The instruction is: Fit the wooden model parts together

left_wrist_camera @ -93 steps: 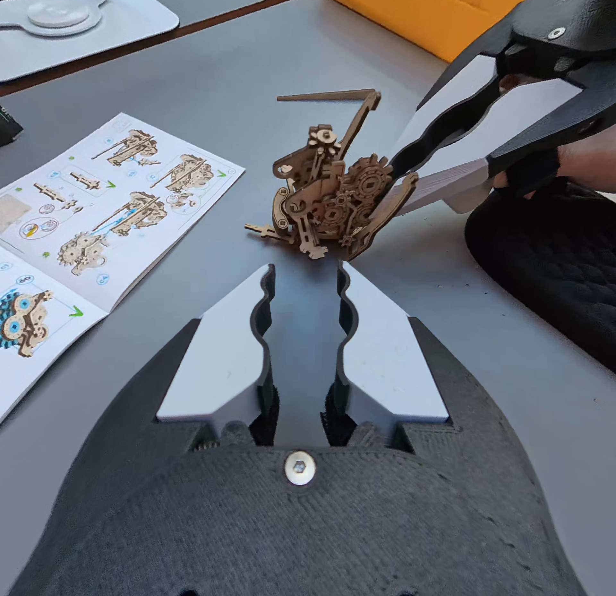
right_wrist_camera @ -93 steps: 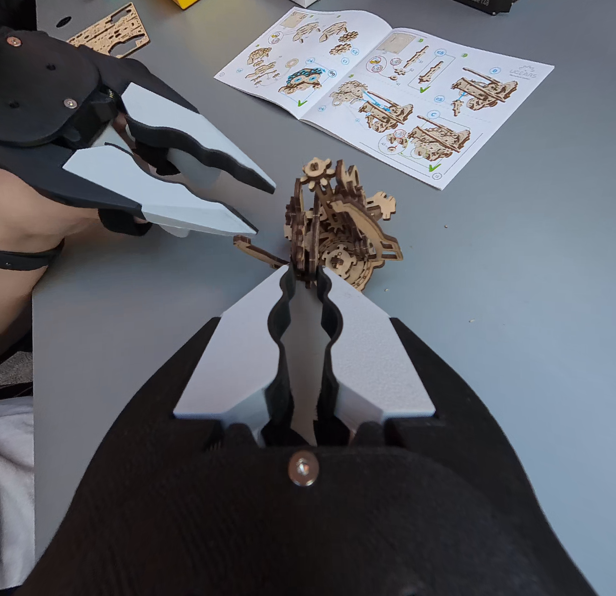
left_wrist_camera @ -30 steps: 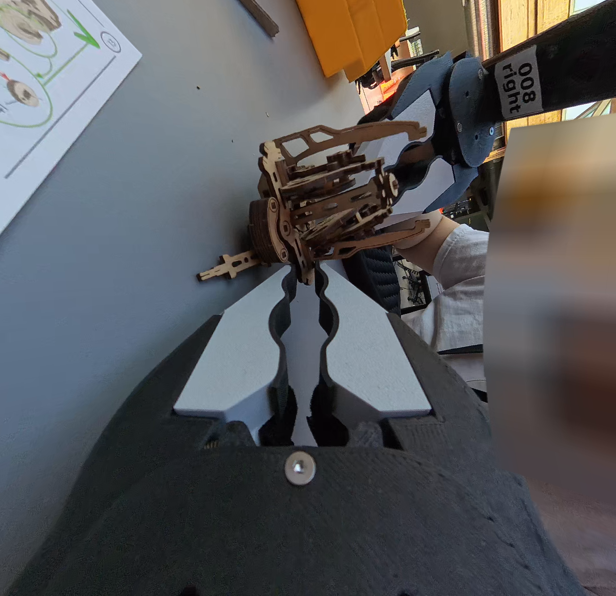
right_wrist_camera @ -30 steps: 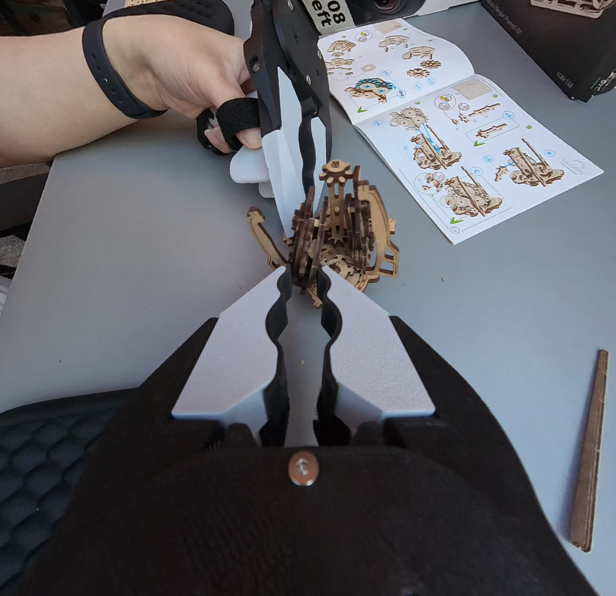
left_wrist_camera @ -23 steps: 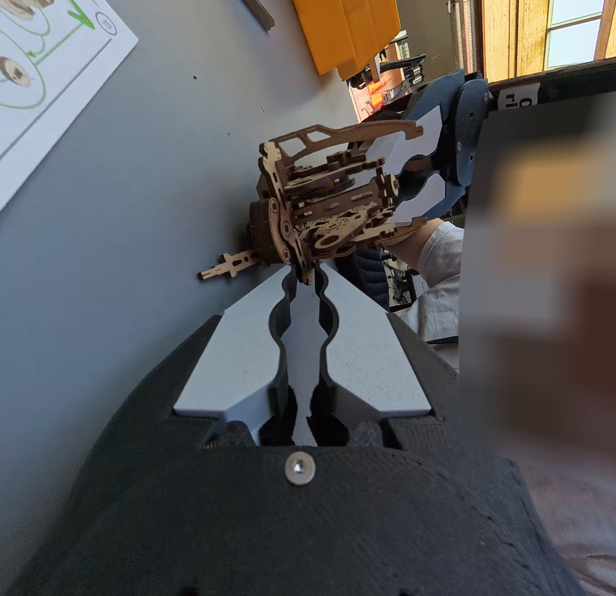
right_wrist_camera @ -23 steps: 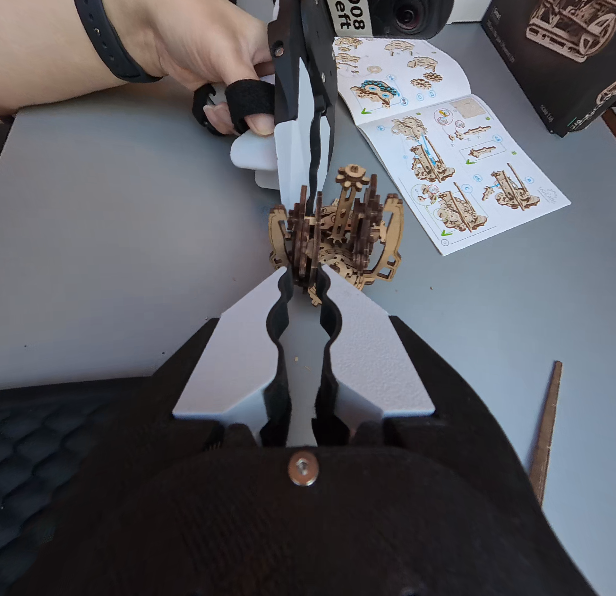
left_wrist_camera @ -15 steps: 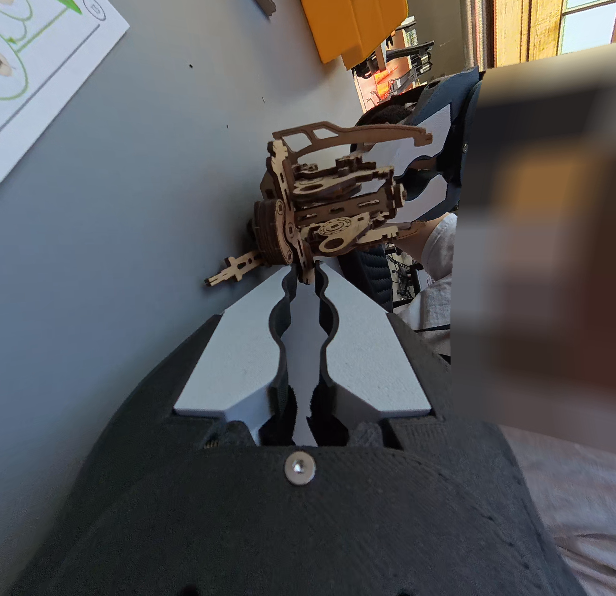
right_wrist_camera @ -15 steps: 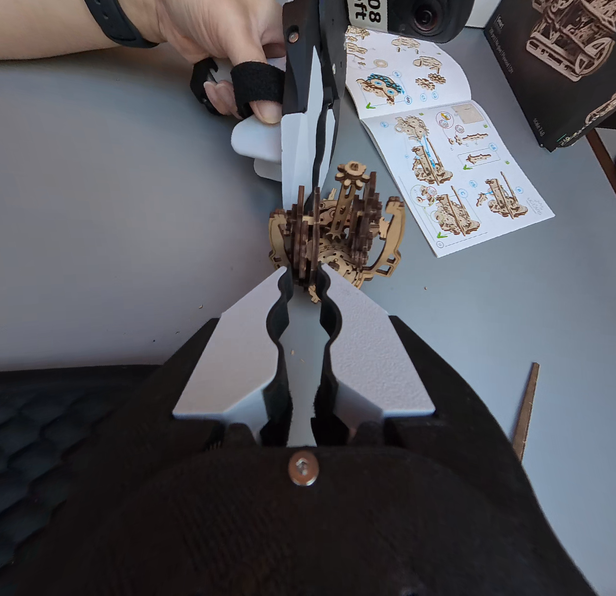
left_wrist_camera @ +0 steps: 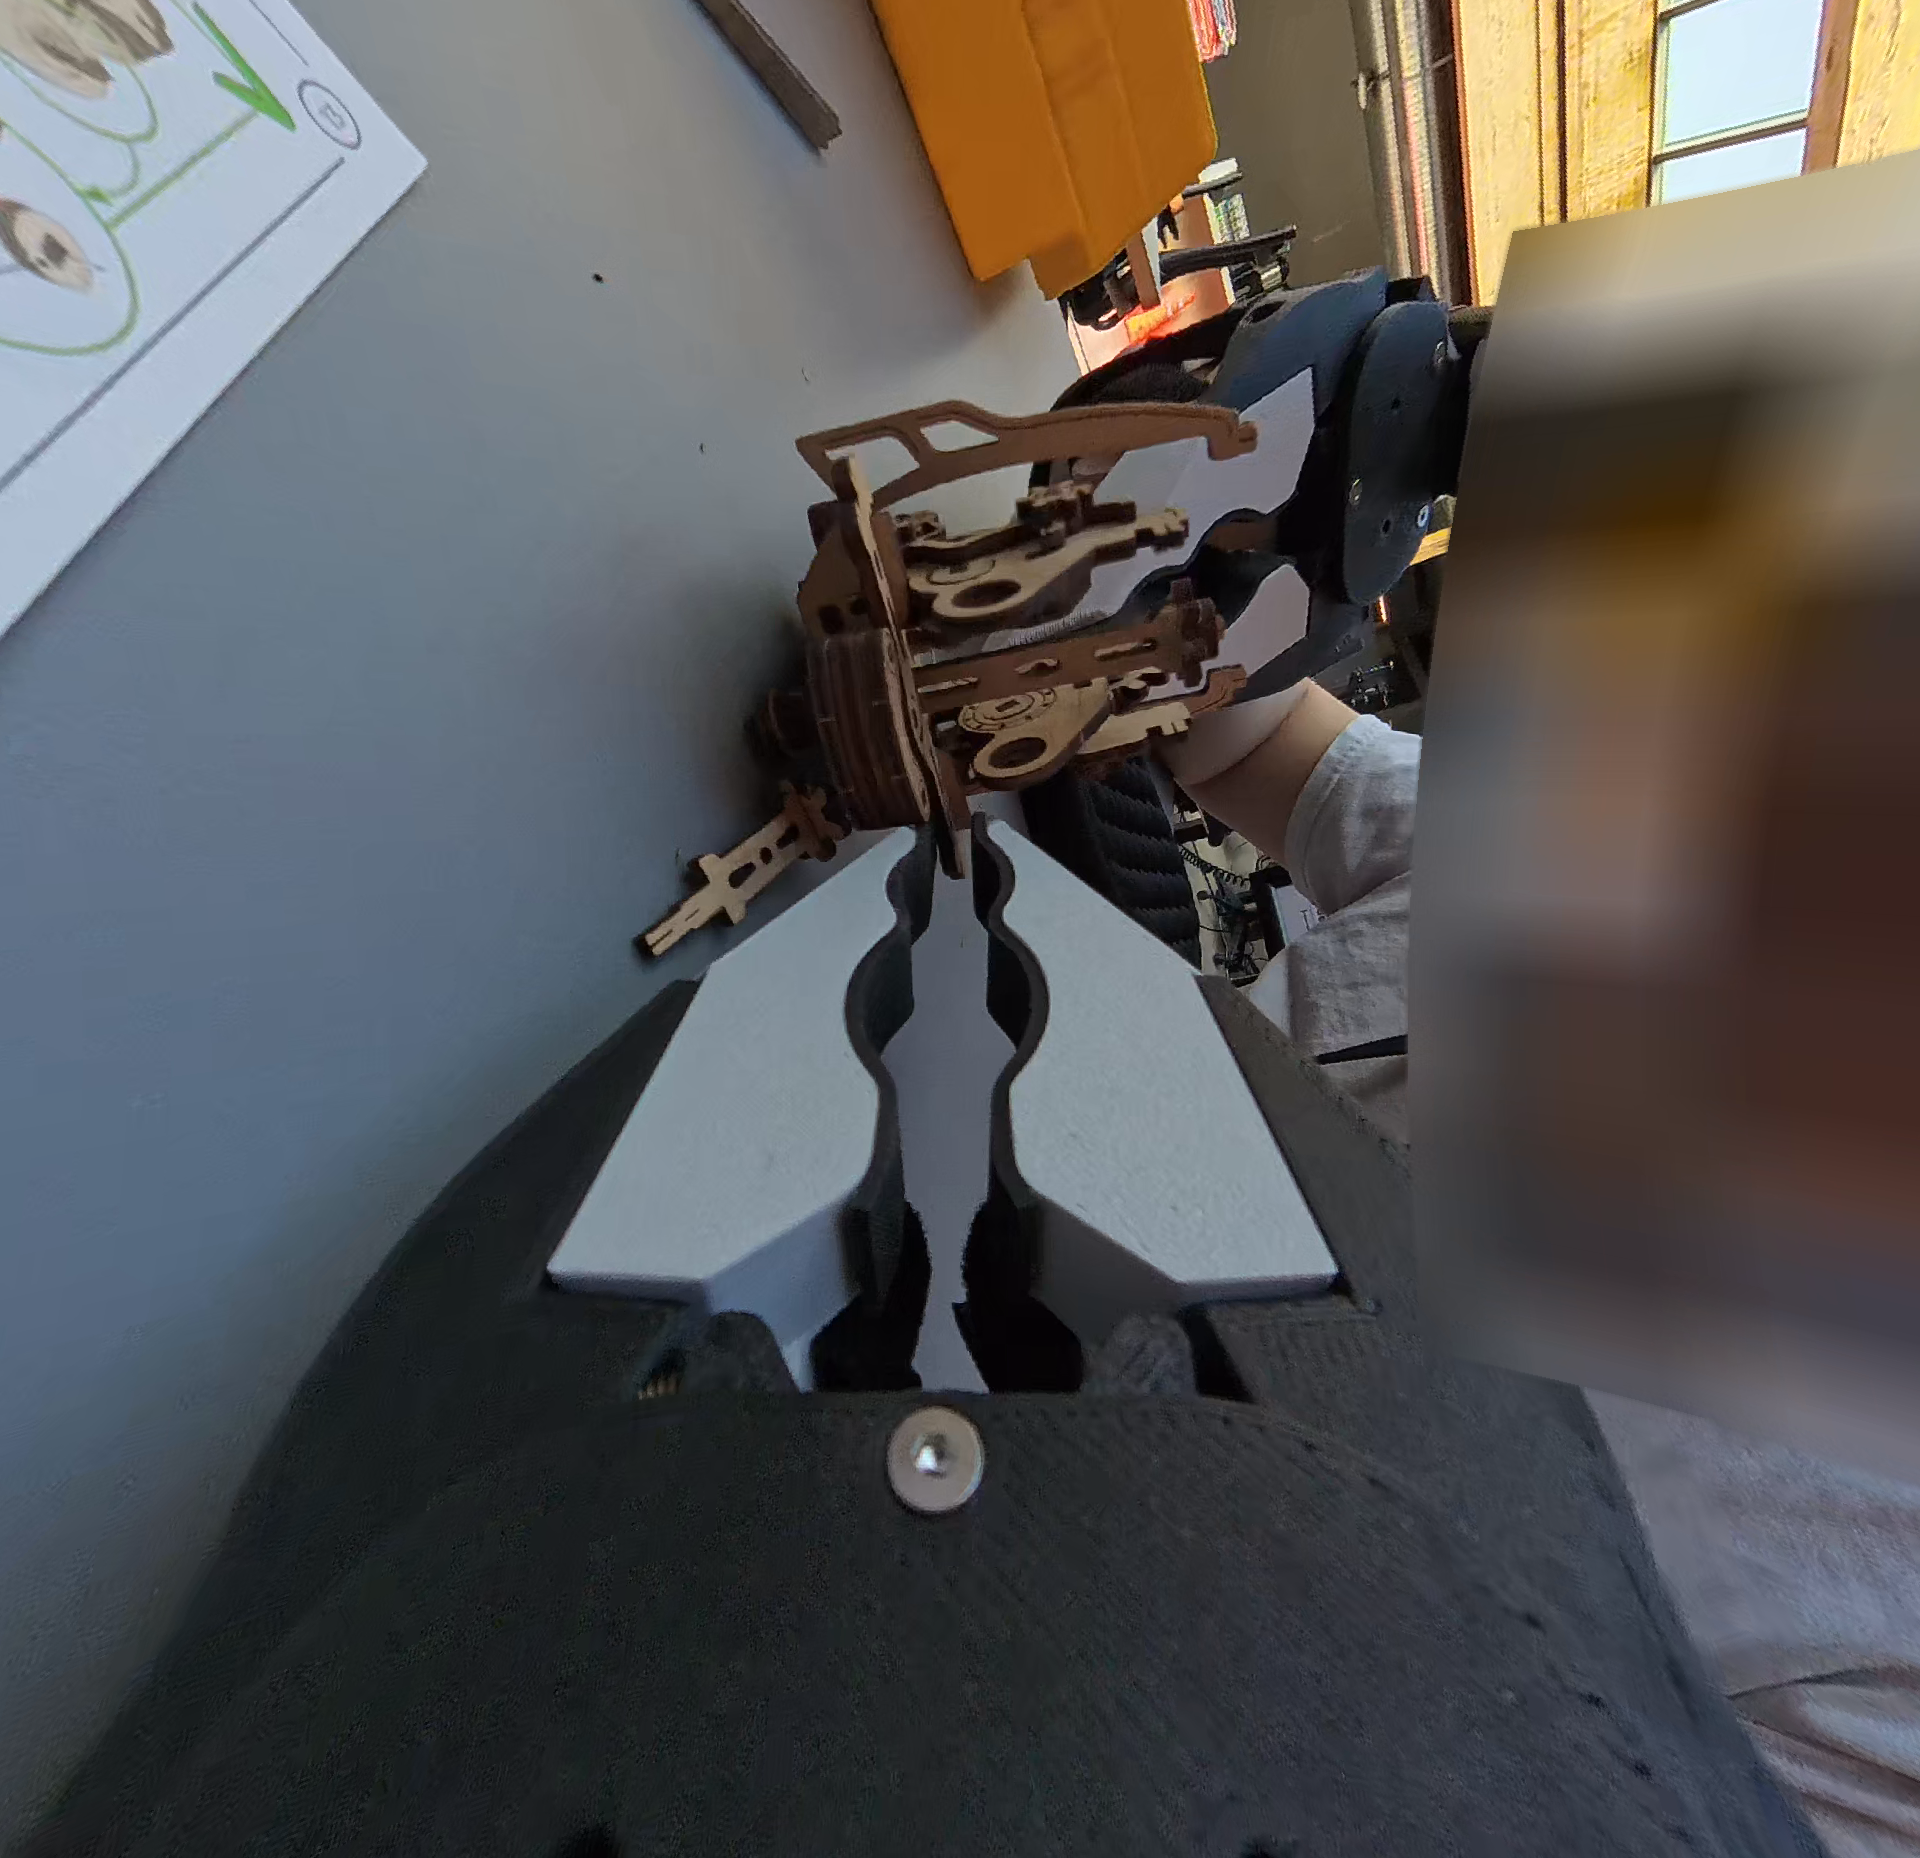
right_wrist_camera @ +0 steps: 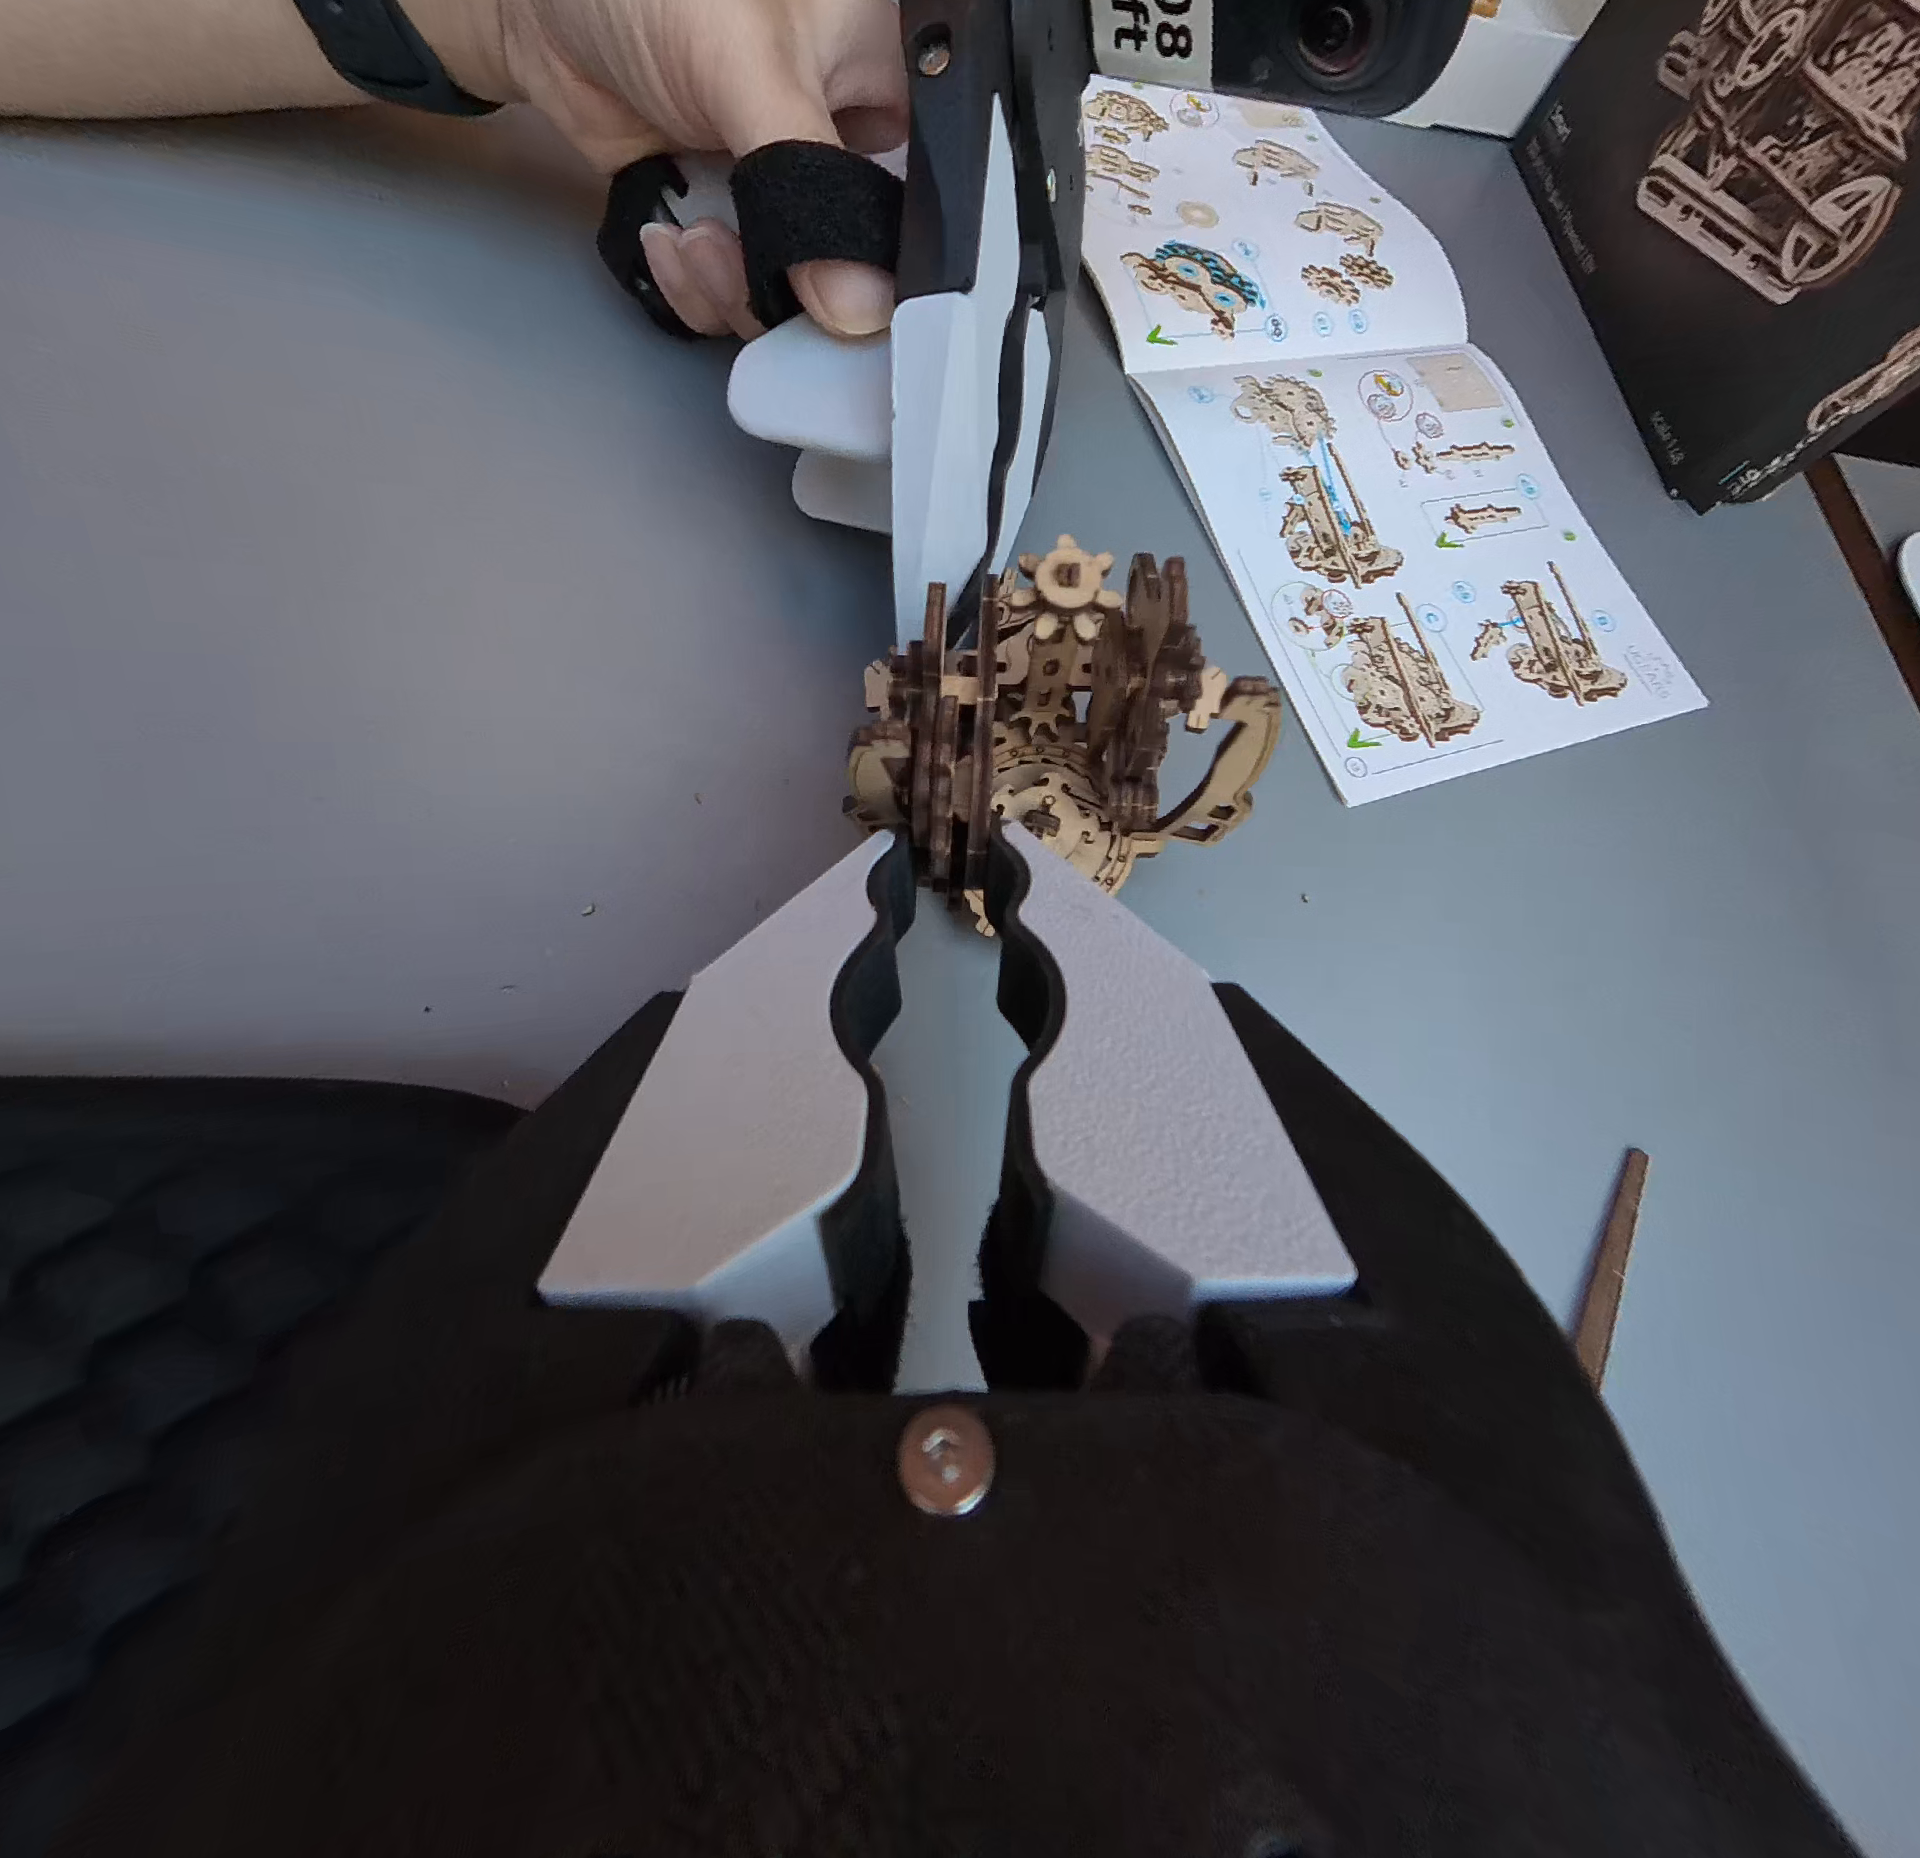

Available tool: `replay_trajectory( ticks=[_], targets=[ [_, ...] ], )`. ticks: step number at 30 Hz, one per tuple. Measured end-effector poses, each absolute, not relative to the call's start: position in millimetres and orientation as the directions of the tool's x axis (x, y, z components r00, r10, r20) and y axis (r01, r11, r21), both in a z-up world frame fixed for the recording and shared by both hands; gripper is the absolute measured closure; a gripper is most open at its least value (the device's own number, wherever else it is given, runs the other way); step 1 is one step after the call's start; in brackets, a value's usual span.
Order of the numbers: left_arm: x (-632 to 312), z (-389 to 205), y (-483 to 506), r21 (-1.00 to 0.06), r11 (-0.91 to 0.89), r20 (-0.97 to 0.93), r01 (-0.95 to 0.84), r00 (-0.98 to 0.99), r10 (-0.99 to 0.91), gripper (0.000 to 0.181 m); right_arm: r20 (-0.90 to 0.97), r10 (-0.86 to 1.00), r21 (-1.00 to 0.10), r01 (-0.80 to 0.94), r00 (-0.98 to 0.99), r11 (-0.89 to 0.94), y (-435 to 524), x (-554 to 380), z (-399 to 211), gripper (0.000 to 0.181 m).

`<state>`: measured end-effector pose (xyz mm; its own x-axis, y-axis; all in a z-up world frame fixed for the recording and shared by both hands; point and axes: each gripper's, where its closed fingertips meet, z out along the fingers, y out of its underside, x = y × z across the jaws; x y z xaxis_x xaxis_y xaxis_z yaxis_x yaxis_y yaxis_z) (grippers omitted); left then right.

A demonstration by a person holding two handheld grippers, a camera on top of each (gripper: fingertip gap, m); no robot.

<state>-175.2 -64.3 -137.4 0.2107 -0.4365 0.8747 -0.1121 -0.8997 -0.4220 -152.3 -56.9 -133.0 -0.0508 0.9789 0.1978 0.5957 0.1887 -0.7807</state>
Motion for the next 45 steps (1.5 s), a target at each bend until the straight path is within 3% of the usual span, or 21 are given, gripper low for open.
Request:
replay_trajectory(
  ticks=[19,31,45],
  targets=[
    [-173,-139,-60,-0.385,-0.92,0.892,-0.074,0.227,-0.391,0.18,0.162,0.983,-0.82,0.543,-0.087,0.183,-51,-152,-136,0.17],
    [-182,-137,-47,-0.398,-0.917,0.885,-0.009,0.261,-0.387,0.171,0.135,0.989,-0.834,0.532,-0.06,0.147,-45,-154,-135,0.17],
    [-177,-137,-51,-0.386,-0.922,0.893,-0.027,0.242,-0.38,0.18,0.043,0.996,-0.857,0.51,-0.078,0.077,-47,-152,-130,0.17]
  ],
)
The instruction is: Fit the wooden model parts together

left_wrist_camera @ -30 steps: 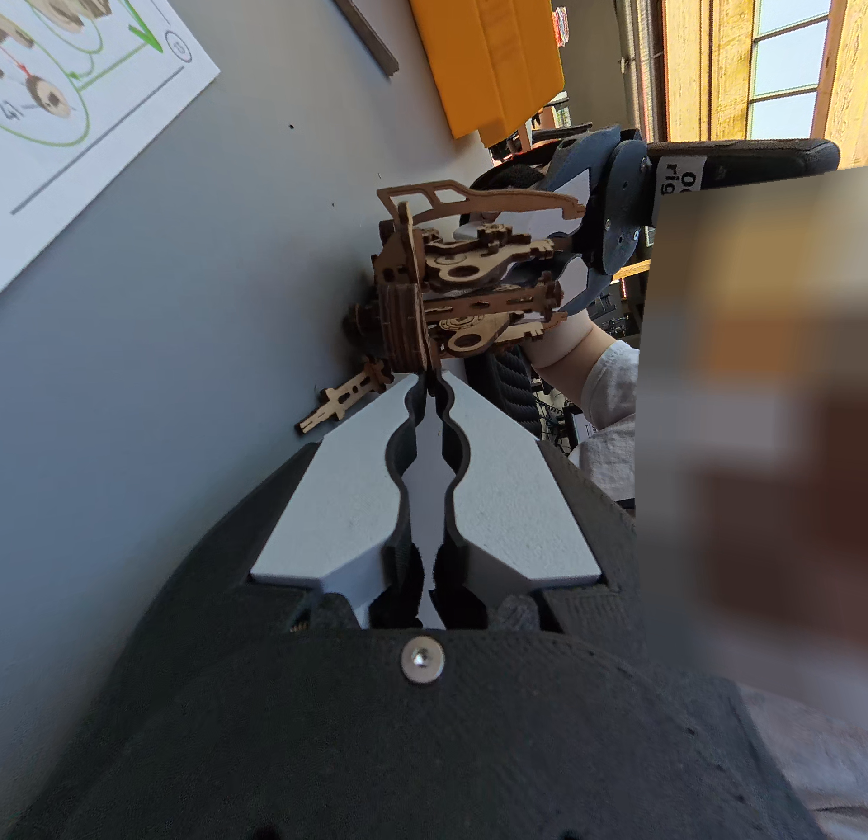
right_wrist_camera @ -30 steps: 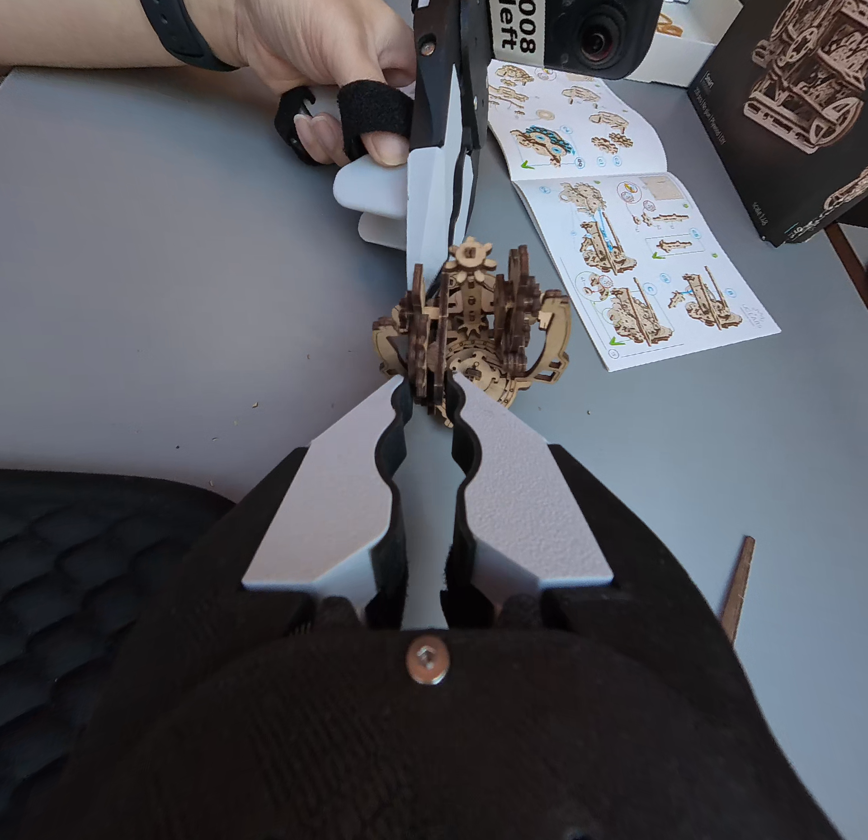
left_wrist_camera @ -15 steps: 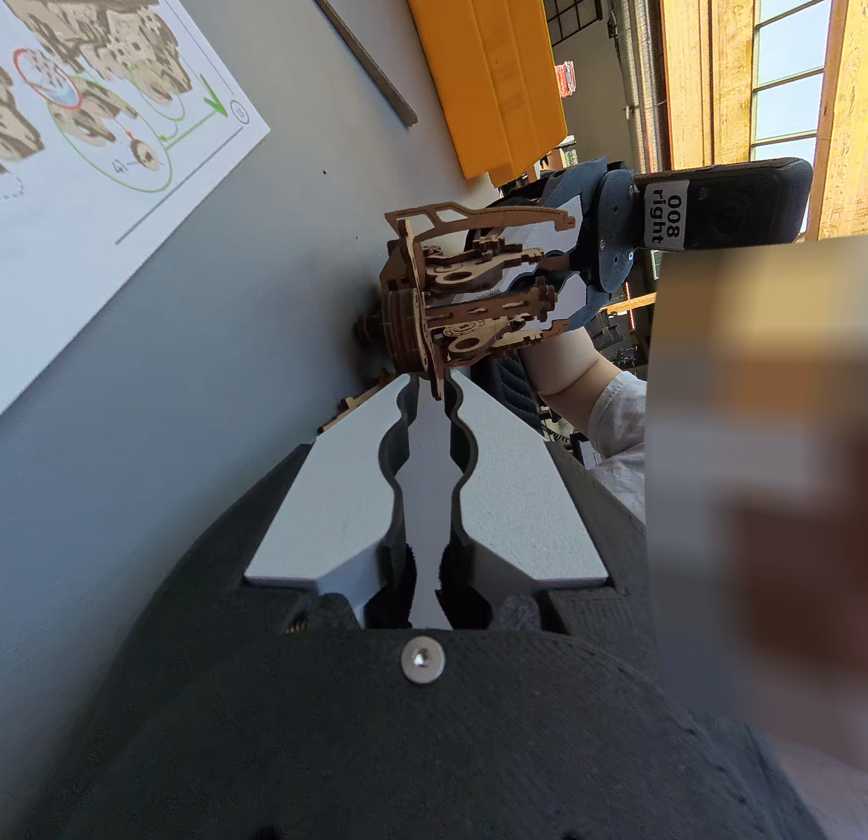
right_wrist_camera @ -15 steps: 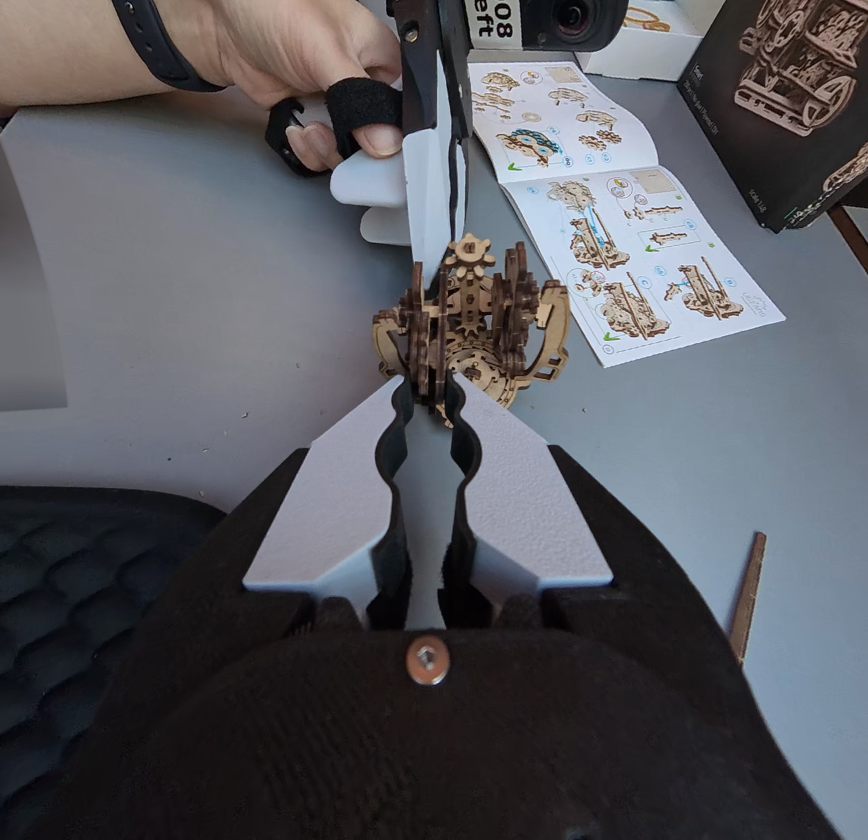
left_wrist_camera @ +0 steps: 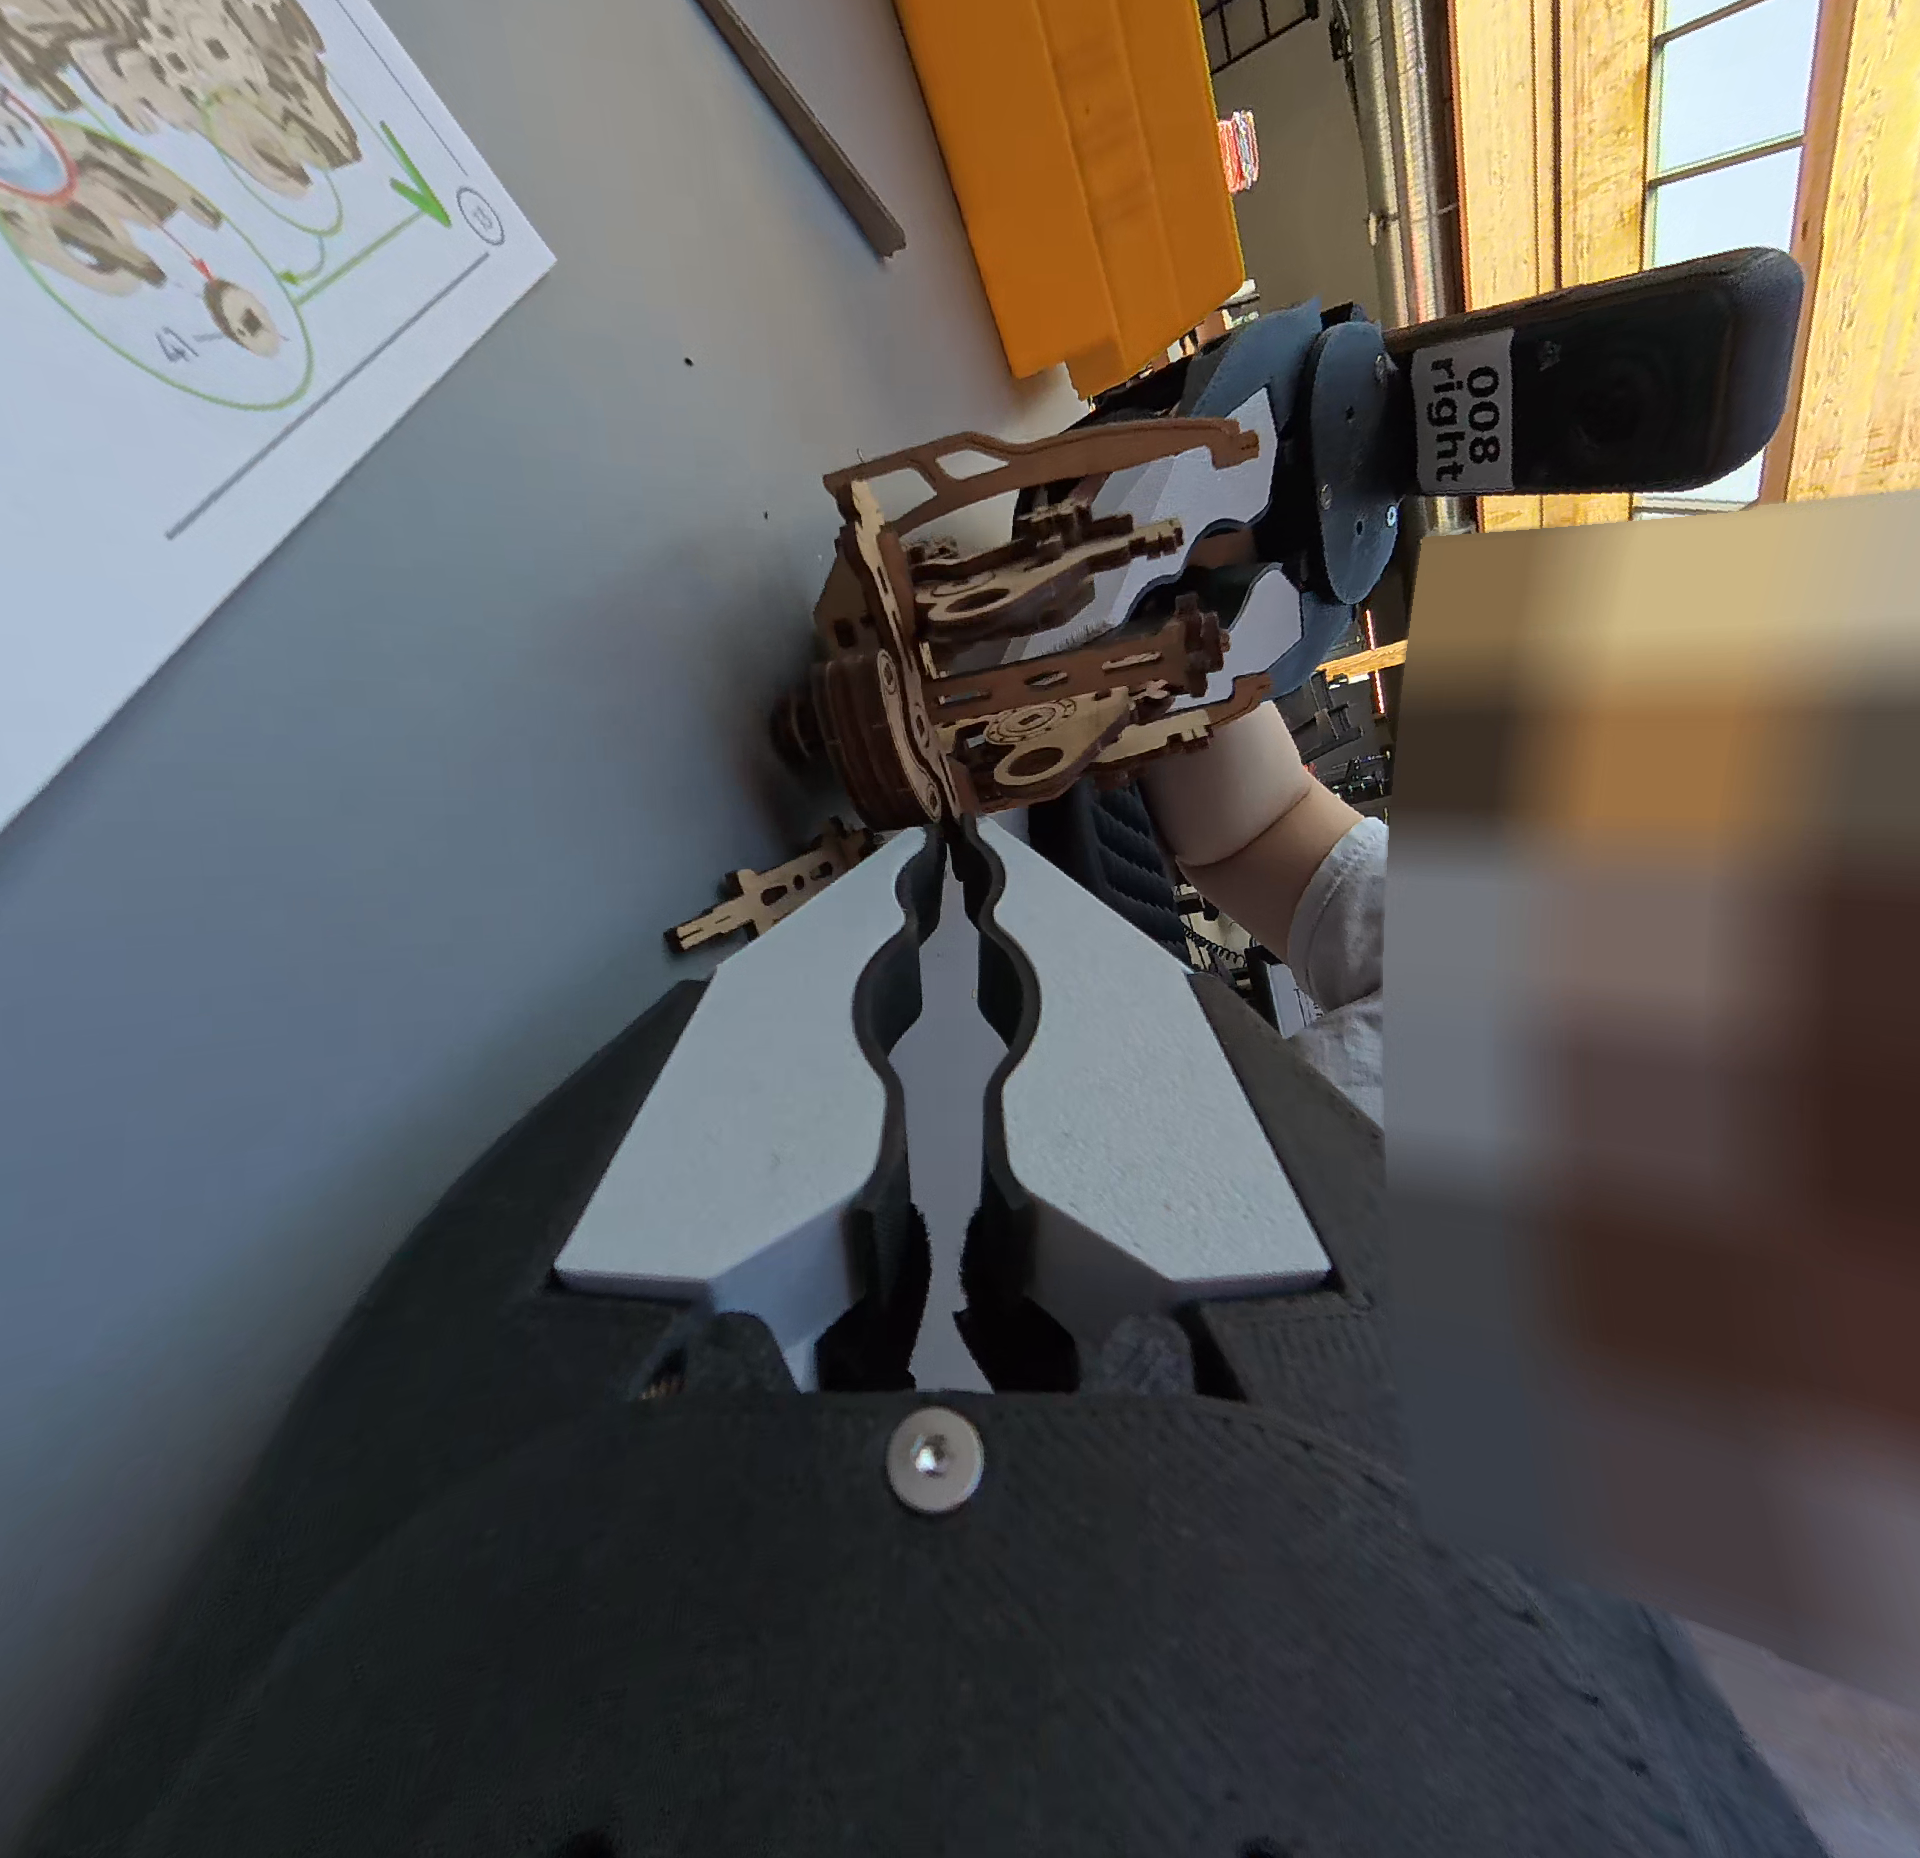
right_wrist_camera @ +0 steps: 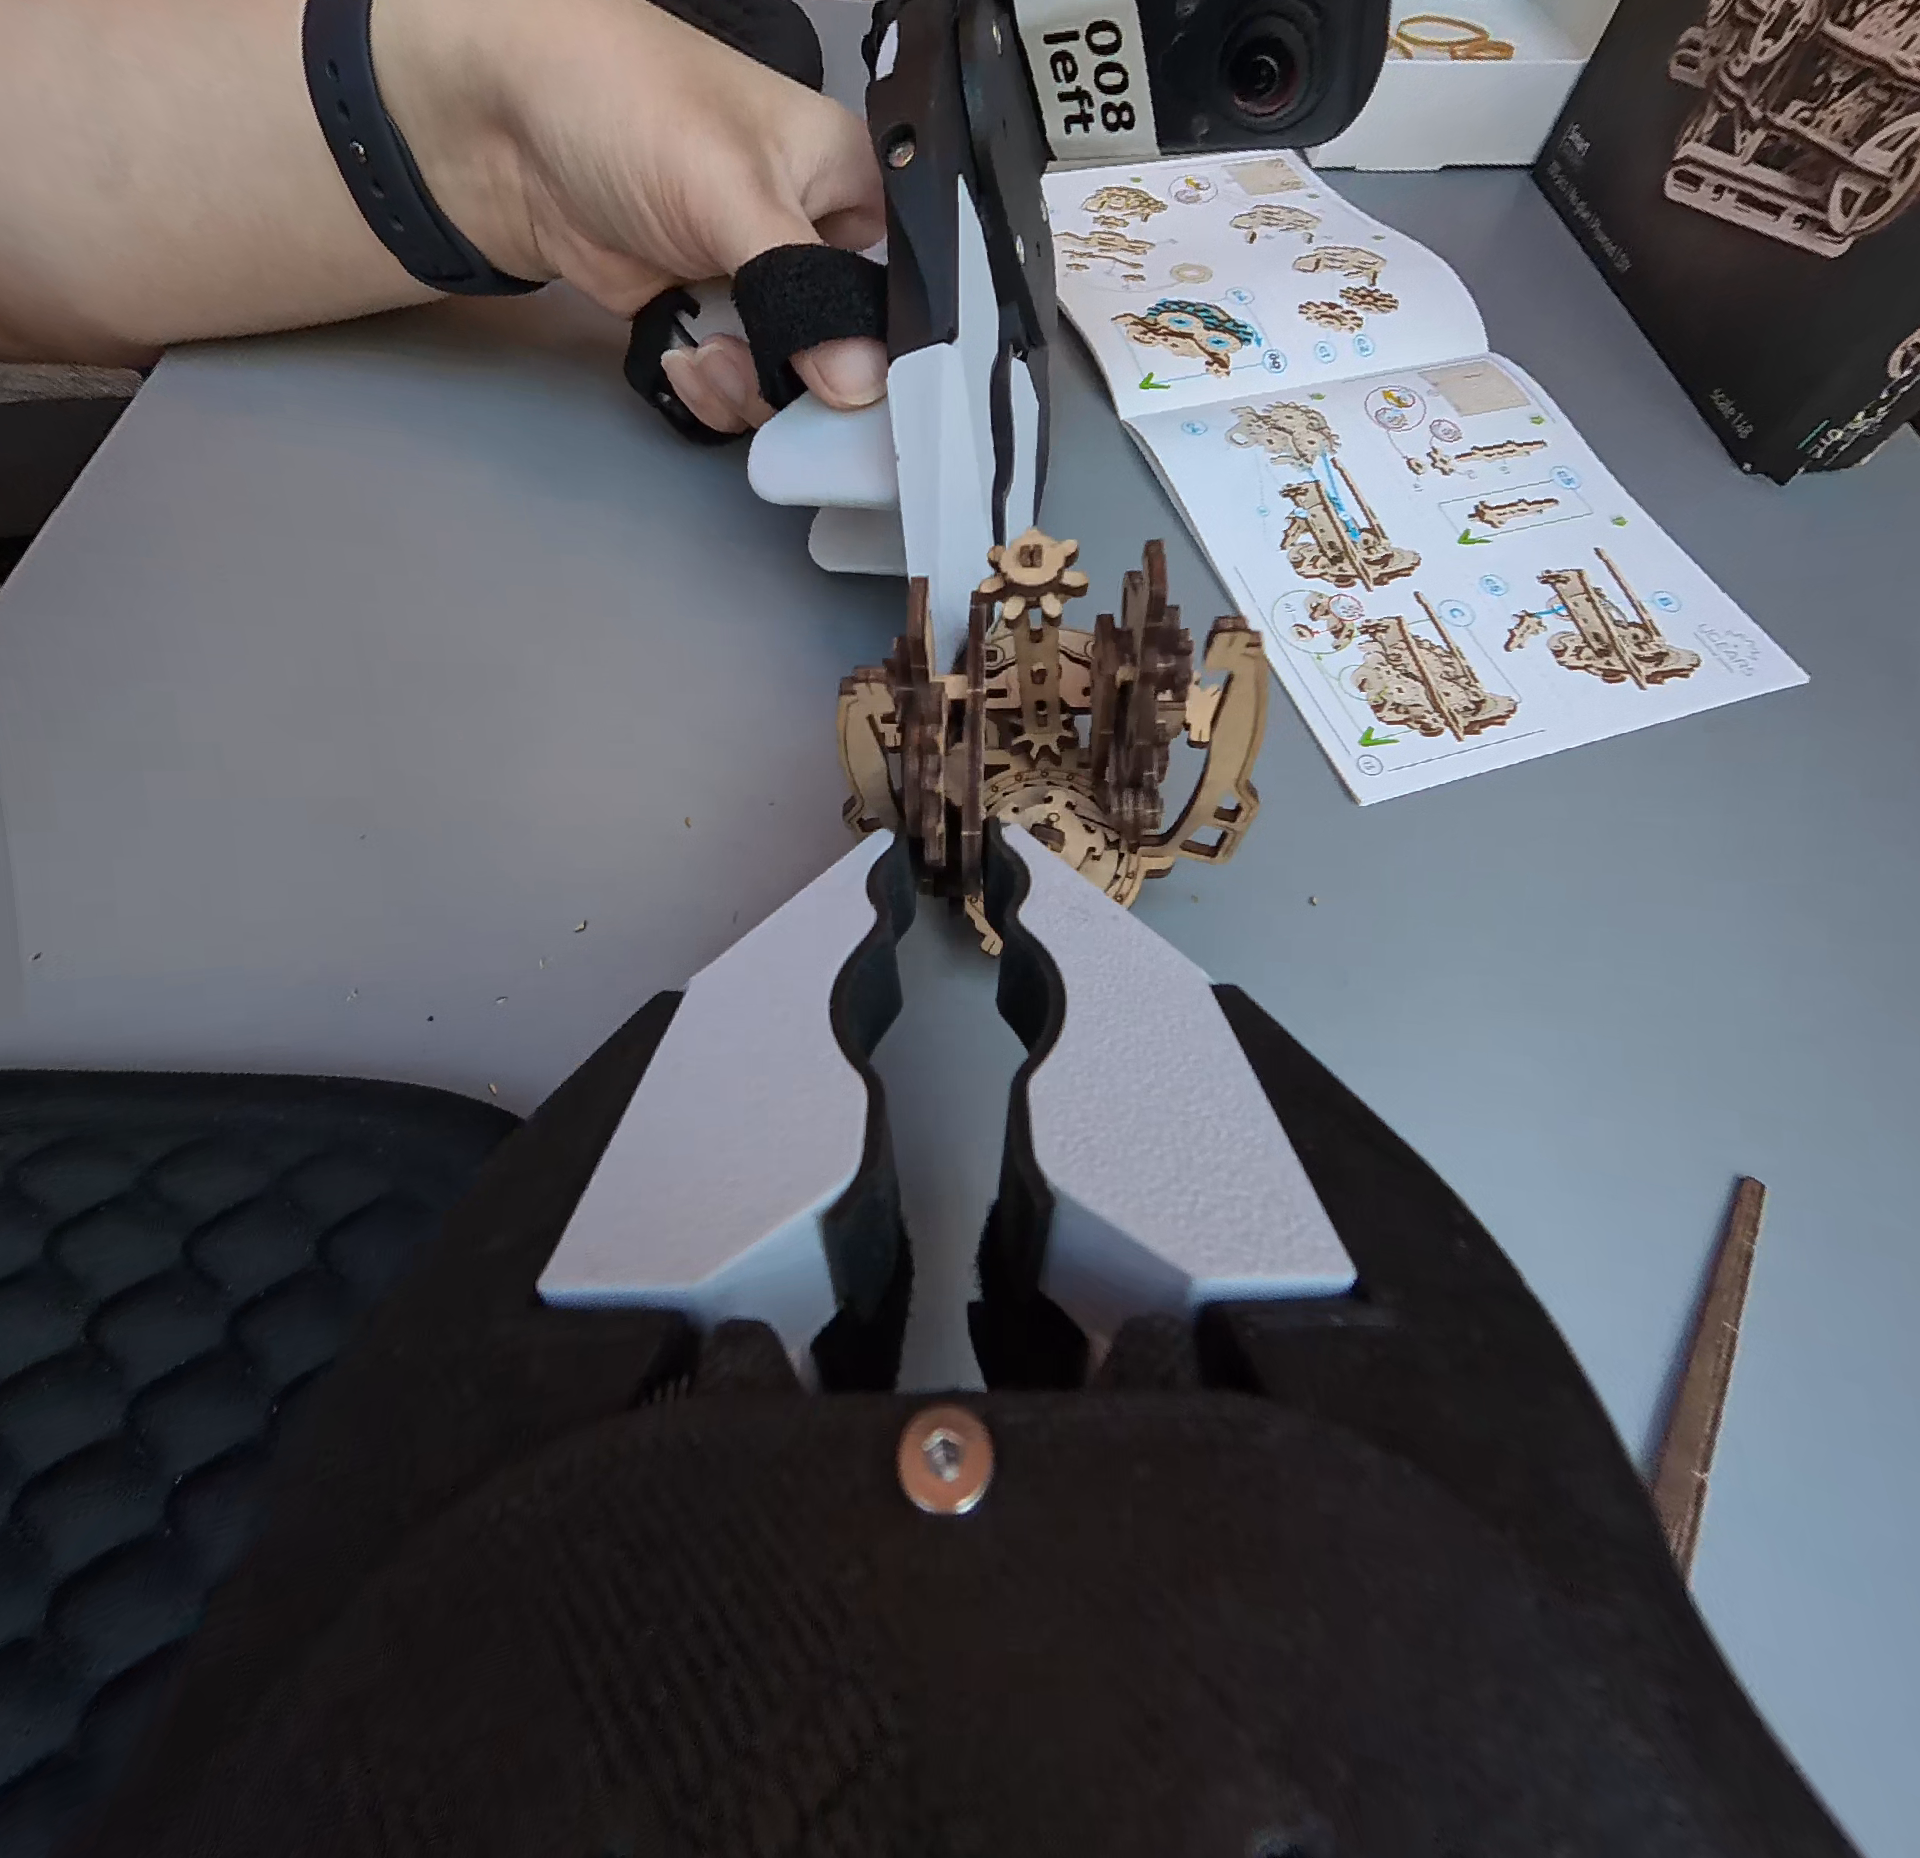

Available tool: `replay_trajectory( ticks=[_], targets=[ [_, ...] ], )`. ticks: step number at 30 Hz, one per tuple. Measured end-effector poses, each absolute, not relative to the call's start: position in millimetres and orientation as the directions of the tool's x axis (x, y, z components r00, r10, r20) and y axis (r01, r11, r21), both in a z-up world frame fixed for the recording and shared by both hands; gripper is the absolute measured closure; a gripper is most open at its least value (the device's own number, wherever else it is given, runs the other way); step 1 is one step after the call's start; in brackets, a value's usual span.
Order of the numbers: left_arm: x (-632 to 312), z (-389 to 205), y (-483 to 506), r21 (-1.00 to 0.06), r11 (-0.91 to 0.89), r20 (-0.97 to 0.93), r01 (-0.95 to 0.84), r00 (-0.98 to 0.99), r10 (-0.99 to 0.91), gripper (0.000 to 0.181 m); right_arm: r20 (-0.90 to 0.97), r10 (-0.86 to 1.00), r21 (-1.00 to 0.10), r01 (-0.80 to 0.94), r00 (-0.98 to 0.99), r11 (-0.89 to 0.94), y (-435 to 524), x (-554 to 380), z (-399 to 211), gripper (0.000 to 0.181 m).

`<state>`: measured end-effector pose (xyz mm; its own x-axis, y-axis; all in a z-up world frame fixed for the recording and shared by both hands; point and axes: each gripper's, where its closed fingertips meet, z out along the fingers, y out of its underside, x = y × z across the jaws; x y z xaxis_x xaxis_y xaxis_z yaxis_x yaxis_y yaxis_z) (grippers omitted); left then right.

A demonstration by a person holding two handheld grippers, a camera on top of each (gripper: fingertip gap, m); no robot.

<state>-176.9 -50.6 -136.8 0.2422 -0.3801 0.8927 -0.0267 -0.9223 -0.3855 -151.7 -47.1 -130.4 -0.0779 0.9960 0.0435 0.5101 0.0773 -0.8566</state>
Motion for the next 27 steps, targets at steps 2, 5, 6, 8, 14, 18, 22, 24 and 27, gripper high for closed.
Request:
replay_trajectory(
  ticks=[2,5,6,8,14,18,22,24,27],
  targets=[
    [-176.7,-137.0,-50.7,-0.386,-0.922,0.892,-0.027,0.243,-0.381,0.18,0.026,0.997,-0.859,0.508,-0.073,0.06,-46.4,-151.7,-130.2,0.17],
    [-176.3,-138.2,-51.2,-0.391,-0.92,0.888,-0.034,0.249,-0.387,0.18,0.032,0.996,-0.853,0.518,-0.08,0.069,-46.9,-151.2,-133.4,0.17],
    [-175.7,-138.4,-51.5,-0.391,-0.92,0.888,-0.036,0.248,-0.387,0.18,0.017,0.997,-0.853,0.519,-0.081,0.057,-47.0,-150.8,-133.9,0.17],
    [-174.7,-137.6,-51.3,-0.393,-0.919,0.889,-0.031,0.243,-0.388,0.18,-0.024,0.997,-0.858,0.513,-0.078,0.019,-46.2,-150.2,-133.6,0.17],
    [-173.9,-137.7,-51.0,-0.381,-0.924,0.896,-0.024,0.237,-0.375,0.18,-0.04,0.996,-0.867,0.498,-0.083,0.007,-45.1,-149.5,-133.7,0.17],
    [-173.7,-138.4,-51.9,-0.374,-0.927,0.9,-0.028,0.233,-0.369,0.18,-0.04,0.996,-0.871,0.491,-0.081,0.005,-44.8,-149.5,-134.2,0.168],
    [-174.7,-138.5,-51.6,-0.369,-0.929,0.902,-0.023,0.231,-0.364,0.18,-0.04,0.997,-0.862,0.508,-0.065,-0.001,-42.0,-146.4,-137.2,0.159],
    [-174.8,-138.6,-51.5,-0.37,-0.929,0.902,-0.021,0.232,-0.365,0.18,-0.035,0.997,-0.86,0.51,-0.062,0.002,-41.3,-144.0,-137.8,0.16],
    [-174.4,-138.6,-51.3,-0.375,-0.927,0.899,-0.022,0.235,-0.369,0.18,-0.023,0.998,-0.852,0.524,-0.061,0.013,-41.5,-144.3,-140.1,0.161]
  ],
)
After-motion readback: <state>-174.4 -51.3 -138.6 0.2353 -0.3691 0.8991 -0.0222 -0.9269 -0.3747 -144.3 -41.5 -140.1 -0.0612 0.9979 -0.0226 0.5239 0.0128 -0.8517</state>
